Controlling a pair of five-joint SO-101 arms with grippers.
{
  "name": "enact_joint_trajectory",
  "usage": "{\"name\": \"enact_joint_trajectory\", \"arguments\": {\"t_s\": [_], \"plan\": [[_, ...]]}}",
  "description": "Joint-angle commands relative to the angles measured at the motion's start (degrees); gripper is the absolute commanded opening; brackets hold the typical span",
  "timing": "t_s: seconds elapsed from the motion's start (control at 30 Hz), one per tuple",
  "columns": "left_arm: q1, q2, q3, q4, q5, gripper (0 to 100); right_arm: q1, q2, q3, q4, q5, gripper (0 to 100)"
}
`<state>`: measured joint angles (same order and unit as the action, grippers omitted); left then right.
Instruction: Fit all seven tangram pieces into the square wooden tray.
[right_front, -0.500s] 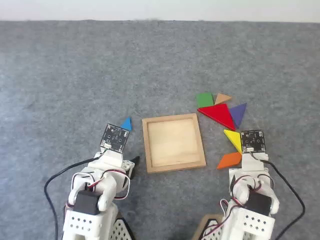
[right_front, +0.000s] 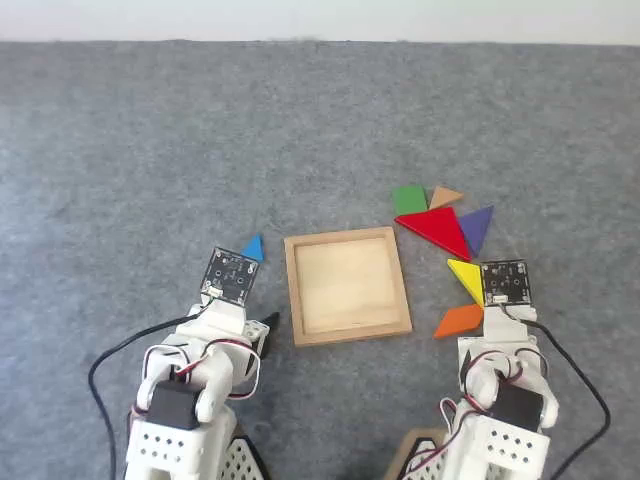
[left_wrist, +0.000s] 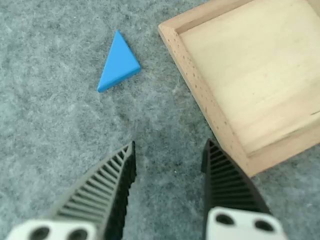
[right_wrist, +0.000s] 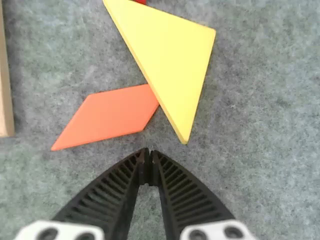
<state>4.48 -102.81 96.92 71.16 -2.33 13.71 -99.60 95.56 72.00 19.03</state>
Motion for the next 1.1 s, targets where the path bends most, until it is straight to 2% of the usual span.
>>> {"name": "enact_joint_trajectory", "arguments": {"t_s": [0.0,0.87,1.07], "plan": [[-0.4,0.2,-0.4,0.3,-0.2,21,-0.4,-1.0,1.1,-1.2,0.4,0.8],[-0.4,0.2,-0.4,0.3,-0.2,21,-0.3,-1.0,1.1,-1.1,0.4,0.9],[-0.4,0.2,-0.4,0.3,-0.2,21,-0.3,-1.0,1.1,-5.1,0.6,0.9]]}}
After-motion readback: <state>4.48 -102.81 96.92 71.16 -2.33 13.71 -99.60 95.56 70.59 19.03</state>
